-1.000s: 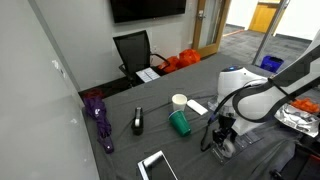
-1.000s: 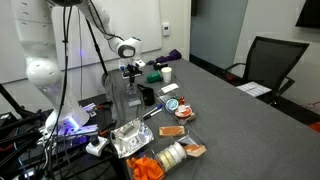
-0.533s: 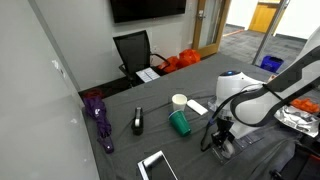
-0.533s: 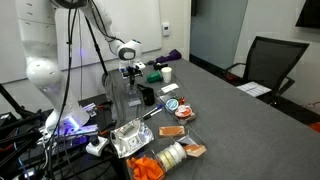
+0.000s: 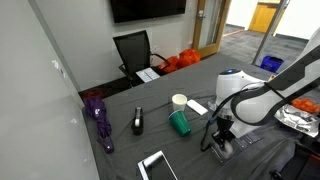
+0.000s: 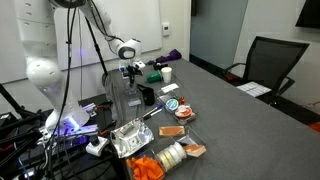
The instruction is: Move the ribbon roll to the right tray
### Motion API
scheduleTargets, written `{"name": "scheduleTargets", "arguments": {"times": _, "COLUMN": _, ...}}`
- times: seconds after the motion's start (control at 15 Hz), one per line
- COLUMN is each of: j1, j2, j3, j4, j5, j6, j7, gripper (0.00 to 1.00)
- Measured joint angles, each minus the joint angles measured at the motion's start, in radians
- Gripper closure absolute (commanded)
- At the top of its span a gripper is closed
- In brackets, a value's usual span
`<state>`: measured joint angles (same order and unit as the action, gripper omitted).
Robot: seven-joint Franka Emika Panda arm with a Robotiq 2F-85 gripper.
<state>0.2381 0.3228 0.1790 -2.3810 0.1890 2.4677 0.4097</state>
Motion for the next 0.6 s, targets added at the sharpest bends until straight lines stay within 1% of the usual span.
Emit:
{"name": "scheduleTargets", "arguments": {"times": 0.4, "j1": 0.005, "j2": -0.122, "j3": 0.000, "j4": -0.001, "j5": 0.000, "j6": -0.124, "j7": 0.000, "gripper": 0.92}}
{"name": "scheduleTargets", "arguments": {"times": 0.6, "j1": 0.001, "j2": -0.195, "j3": -0.001, "j4": -0.014, "j5": 0.000, "j6": -0.155, "j7": -0.003, "gripper": 0.92}}
